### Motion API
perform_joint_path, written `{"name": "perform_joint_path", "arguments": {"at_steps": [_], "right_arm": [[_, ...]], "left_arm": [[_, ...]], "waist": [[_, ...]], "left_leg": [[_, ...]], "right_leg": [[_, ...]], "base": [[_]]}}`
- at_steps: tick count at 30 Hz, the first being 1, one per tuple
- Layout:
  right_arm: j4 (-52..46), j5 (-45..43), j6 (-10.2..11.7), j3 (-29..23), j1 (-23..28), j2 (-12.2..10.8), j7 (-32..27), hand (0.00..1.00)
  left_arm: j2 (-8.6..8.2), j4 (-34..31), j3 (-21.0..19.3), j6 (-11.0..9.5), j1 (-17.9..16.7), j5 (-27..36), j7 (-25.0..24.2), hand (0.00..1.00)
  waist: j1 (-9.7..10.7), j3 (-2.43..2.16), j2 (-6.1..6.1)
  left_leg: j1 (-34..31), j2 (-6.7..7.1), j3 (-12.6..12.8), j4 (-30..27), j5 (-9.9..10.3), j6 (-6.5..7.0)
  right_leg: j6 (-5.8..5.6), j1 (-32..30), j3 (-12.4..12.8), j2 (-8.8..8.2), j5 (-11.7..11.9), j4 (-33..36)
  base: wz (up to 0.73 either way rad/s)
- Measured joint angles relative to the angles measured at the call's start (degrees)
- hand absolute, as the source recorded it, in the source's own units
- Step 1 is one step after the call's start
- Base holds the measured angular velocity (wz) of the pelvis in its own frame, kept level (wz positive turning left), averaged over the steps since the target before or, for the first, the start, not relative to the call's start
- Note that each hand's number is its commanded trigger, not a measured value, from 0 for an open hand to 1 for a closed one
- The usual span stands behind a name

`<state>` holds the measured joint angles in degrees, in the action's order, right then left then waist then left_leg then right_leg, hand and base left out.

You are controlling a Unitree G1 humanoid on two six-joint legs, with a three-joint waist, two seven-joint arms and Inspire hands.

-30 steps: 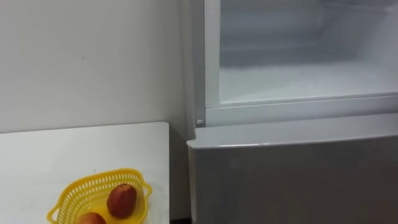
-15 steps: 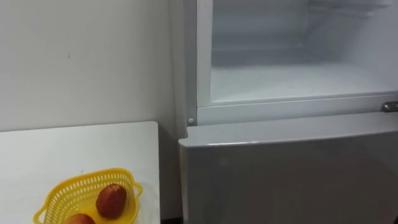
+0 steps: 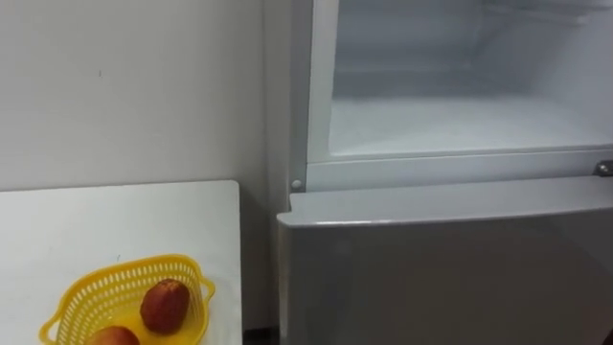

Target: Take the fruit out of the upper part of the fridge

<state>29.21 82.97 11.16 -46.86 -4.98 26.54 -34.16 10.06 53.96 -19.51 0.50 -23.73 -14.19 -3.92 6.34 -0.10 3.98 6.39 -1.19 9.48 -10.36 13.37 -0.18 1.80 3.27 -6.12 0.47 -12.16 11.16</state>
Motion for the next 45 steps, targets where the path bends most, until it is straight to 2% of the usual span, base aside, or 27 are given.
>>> {"name": "perform_joint_path", "arguments": {"at_steps": [4,6,9,17,24,28,41,45], "right_arm": [[5.61,0.01,-1.23,-0.02,-4.81,4.51,2.02,0.0],[6.1,0.01,-1.47,-0.03,-5.53,5.11,2.92,0.0],[6.11,-0.03,-2.55,-0.76,-6.68,5.23,3.66,0.0],[6.11,-0.37,-2.5,-1.81,-7.96,5.24,3.72,0.0],[6.07,-2.48,-2.45,-1.79,-9.01,5.45,3.71,0.0],[6.02,-2.7,-2.45,-1.82,-10.82,7.54,4.44,0.0],[2.02,-7.26,-3.64,-0.76,-10.83,7.6,3.68,0.0],[1.79,-15.61,-3.9,1.92,-10.8,7.58,2.79,0.0]], "left_arm": [[0.09,0.07,-1.04,0.84,0.3,0.01,-0.14,0.0],[0.09,0.06,-1.05,1.03,0.3,0.01,-0.14,0.0],[0.09,0.06,-1.05,1.94,0.45,-0.05,-0.17,0.0],[0.11,0.1,-1.05,2.0,0.44,0.01,-0.29,0.0],[0.11,0.04,-1.13,1.99,0.36,0.0,-0.67,0.0],[0.11,-0.17,-2.36,1.99,0.39,-0.02,-0.65,0.0],[0.09,1.24,-2.85,1.97,0.18,-0.1,-1.83,0.0],[0.09,1.3,-2.93,1.85,0.02,-0.12,-2.66,0.0]], "waist": [[0.19,0.05,0.11],[0.09,0.04,0.27],[0.23,0.08,0.54],[0.4,0.58,1.5],[1.14,0.37,1.72],[1.44,0.14,1.57],[1.44,0.1,1.64],[1.48,0.14,1.42]], "left_leg": [[0.1,-0.04,-0.13,0.19,0.0,0.0],[0.2,-0.06,-0.14,0.39,0.0,0.0],[0.24,-0.07,-0.15,0.58,0.0,0.0],[0.12,-0.05,-0.21,0.12,0.0,0.01],[-0.01,-0.04,-0.21,-0.38,0.0,0.01],[-0.01,-0.05,-0.24,-0.28,-0.01,0.01],[0.17,-0.1,-0.16,0.06,-0.01,0.01],[0.15,-0.08,-0.18,-0.1,-0.03,0.02]], "right_leg": [[0.02,0.1,-0.1,-0.08,0.02,0.7],[0.02,0.13,-0.12,-0.06,0.02,0.68],[0.04,0.11,-0.34,-0.05,0.03,0.7],[-0.03,-0.29,-0.5,-0.19,-0.02,0.64],[-0.03,-0.24,-0.41,-0.11,0.04,0.63],[0.03,-0.16,-0.47,-0.05,0.08,0.74],[0.05,-0.38,-0.24,0.01,0.09,1.68],[0.05,-0.41,0.0,0.0,0.06,2.07]], "base": [[0.01],[0.02],[0.02],[0.0],[-0.02],[0.0],[-0.01],[-0.02]]}}
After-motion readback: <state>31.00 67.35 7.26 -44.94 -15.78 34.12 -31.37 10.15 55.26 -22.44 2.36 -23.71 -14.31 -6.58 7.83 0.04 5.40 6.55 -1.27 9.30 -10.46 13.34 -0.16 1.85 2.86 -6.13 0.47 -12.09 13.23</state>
